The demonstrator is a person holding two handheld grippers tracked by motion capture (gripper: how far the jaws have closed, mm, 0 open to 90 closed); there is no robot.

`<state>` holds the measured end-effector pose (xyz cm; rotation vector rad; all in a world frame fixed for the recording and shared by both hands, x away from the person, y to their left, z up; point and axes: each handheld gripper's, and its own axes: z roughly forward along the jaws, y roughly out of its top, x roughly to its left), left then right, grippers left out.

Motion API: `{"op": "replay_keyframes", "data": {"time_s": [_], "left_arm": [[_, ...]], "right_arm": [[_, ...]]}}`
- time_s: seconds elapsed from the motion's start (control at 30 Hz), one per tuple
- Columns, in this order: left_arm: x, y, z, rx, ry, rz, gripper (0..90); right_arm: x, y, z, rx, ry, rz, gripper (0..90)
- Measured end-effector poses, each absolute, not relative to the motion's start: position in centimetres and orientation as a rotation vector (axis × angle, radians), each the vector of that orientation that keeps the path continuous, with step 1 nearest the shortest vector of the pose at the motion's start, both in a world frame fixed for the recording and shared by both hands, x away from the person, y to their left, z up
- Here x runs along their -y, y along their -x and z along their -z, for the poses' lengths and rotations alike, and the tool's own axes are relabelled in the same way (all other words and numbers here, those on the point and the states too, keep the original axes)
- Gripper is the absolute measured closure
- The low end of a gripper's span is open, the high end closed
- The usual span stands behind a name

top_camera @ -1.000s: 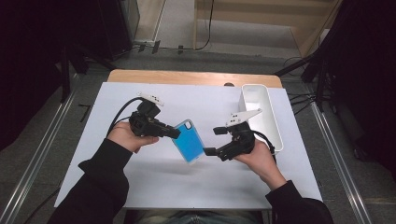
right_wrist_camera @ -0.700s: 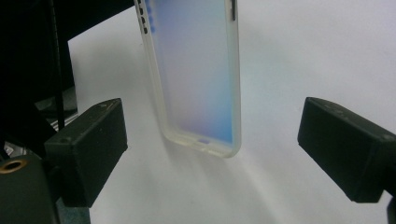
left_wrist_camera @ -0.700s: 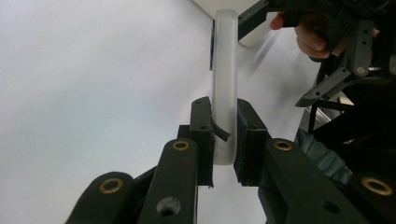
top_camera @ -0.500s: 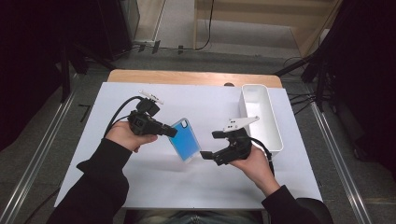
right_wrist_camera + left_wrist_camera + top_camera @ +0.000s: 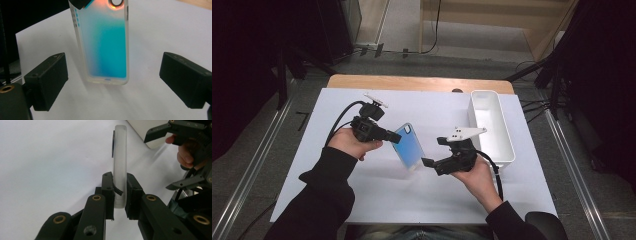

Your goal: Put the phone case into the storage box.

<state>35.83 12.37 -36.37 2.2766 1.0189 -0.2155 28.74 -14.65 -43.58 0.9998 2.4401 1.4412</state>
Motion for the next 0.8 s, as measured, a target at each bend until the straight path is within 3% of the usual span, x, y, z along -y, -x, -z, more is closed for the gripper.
{"op": "replay_keyframes", "data": {"time_s": [0.23, 0.33, 0.8], "left_arm": [[-11.7, -36.3, 36.3, -1.036, -2.279, 0.262, 79.7], [-11.3, -36.3, 36.4, -1.034, -2.279, 0.280, 79.7], [-10.8, -36.4, 36.6, -1.022, -2.281, 0.308, 79.7]], "right_arm": [[14.0, -28.9, 43.8, -2.411, -1.007, -1.438, 6.6], [13.7, -29.0, 43.7, -2.385, -1.030, -1.434, 0.0], [13.0, -29.8, 43.7, -2.398, -1.040, -1.442, 0.0]]}}
